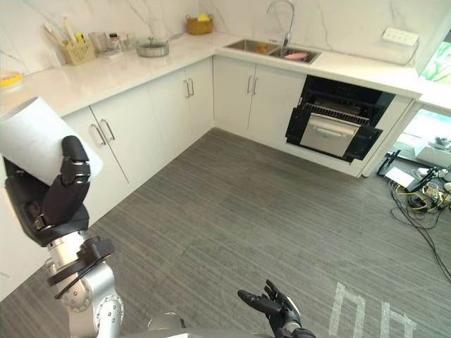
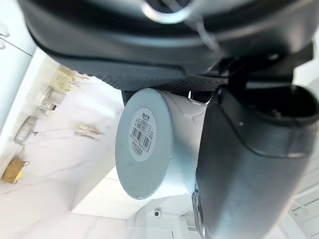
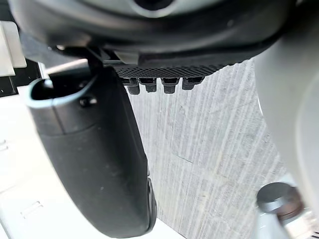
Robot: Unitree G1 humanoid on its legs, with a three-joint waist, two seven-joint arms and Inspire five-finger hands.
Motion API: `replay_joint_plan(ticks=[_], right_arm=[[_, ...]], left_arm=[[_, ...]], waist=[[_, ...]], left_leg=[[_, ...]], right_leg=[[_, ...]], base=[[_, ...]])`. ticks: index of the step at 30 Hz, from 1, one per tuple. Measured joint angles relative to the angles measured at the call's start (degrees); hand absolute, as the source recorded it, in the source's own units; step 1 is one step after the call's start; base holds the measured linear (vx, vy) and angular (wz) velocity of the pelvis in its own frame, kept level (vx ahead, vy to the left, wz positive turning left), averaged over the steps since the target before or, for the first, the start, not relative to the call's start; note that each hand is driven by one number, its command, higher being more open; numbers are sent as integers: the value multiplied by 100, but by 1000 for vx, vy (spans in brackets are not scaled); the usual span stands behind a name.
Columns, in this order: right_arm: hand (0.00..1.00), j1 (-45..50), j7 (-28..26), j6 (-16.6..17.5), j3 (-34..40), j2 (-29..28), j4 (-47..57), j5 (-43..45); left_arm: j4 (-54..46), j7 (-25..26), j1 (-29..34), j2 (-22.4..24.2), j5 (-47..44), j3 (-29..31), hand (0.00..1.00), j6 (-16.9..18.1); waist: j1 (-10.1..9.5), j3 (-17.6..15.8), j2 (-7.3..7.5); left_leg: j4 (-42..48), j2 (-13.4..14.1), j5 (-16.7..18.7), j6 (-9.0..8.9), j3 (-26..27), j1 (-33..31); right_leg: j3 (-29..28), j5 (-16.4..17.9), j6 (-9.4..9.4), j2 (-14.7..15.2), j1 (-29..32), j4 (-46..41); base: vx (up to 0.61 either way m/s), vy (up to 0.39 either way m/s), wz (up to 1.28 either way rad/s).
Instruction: Walk over to the sink, pick up the cup, carry it to the dishwasher, place the cup inside the dishwasher, then close the dishwasher door
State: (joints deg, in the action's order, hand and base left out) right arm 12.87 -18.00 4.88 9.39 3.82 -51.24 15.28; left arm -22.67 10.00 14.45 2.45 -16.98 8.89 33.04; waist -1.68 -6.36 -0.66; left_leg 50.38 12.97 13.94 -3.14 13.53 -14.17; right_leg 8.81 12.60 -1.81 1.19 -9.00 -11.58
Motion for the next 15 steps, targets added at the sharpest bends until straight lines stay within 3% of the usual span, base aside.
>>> replay_joint_plan(ticks=[2, 3, 5, 7, 11, 12, 14, 15], right_arm=[[100, -95, -26, 73, 176, 39, -301, -101], [100, -90, -39, 103, 172, 106, -355, -153], [100, -20, -38, 38, 226, 178, -493, -186], [100, 28, -34, 37, 355, 173, -647, -185], [100, 49, -20, 51, 525, 146, -793, -133], [100, 119, -15, 91, 600, 114, -805, -112], [100, 157, 22, 247, 801, -39, -853, -67], [100, 180, 67, 395, 837, -56, -871, -44]], left_arm=[[69, -7, 10, -8, 10, 195, 0, 91], [69, 1, 3, -3, 16, 250, 0, 135], [124, 0, 79, 20, 20, 244, 0, 184], [447, -8, -22, 12, 17, 227, 0, 215], [794, -141, -74, 21, -65, 179, 0, 12], [794, -276, -118, 2, -141, 177, 0, -48], [675, -402, -229, -72, -176, 156, 0, -60], [532, -400, -243, -223, -169, 85, 0, -53]], waist=[[-72, -37, 35], [-52, -44, 11], [-103, -54, -37], [-51, 49, 32], [55, 62, 54], [104, 86, 76], [122, 141, 126], [142, 166, 155]], left_leg=[[-1457, -249, -50, -23, 86, -11], [-2557, -366, -393, -24, 24, 19], [-3066, -575, -1281, 82, -102, 213], [-2807, -841, -936, 378, -52, 111], [-2595, -1094, -492, 513, 37, 346], [-2737, -1178, -409, 544, 47, 633], [-3072, -1282, -234, 500, 147, 1085], [-3449, -1396, -198, 544, 229, 1434]], right_leg=[[-125, 44, 78, 151, -119, 101], [-160, 106, 182, 192, -232, 160], [-344, 257, 316, 324, -456, 259], [-616, 352, 413, 468, -487, 248], [-851, 254, 567, 719, -483, -268], [-848, 184, 683, 787, -376, -887], [-828, -210, 1193, 964, 349, -2577], [-788, -758, 1216, 1163, 982, -3763]], base=[[161, 77, -30], [251, 161, -16], [383, 251, -29], [399, 185, -2], [386, 174, 4], [361, 101, -6], [388, 105, -24], [344, 76, -37]])
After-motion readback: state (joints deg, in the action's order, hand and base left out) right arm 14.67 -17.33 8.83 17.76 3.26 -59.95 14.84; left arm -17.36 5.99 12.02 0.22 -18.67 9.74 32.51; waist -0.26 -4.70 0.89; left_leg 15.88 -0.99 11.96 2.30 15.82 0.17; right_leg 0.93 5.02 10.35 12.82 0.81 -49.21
